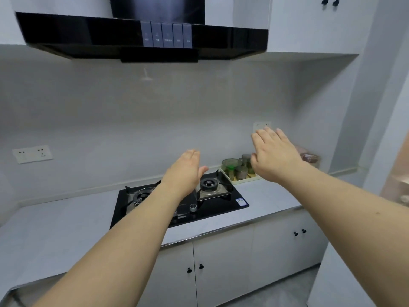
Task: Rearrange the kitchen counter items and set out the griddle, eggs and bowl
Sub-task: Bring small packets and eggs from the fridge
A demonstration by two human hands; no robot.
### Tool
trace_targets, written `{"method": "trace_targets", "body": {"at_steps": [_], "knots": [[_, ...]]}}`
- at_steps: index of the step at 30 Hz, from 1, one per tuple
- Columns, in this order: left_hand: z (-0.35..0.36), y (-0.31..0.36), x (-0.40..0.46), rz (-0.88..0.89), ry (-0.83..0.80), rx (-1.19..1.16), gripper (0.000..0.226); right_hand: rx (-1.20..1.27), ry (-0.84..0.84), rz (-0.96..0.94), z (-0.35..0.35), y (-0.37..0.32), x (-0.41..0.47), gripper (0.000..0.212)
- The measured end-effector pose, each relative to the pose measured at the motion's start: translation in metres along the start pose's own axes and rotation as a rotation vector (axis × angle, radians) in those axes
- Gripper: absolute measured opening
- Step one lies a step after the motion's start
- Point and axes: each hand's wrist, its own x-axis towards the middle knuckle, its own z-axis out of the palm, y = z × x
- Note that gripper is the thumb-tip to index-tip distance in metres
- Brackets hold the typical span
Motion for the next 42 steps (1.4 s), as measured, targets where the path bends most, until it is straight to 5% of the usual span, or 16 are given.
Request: {"method": "trace_targets", "body": {"at_steps": [15, 30, 42], "knots": [[0.107, 0.055, 0.209, 0.211, -0.104, -0.063, 0.058, 0.052, -0.124, 0.252, 0.124, 0.12, 0.091, 0.054], [0.262, 0.203, 0.395, 0.693, -0.258, -0.25, 0.058, -0.061, -0.278, 0.754, 0.218, 0.278, 0.084, 0.057], [0.338, 0.338, 0.442, 1.035, -0.411, -0.385, 0.06, -0.181, -0.348, 1.044, 0.242, 0.346, 0.028, 0.057]]}}
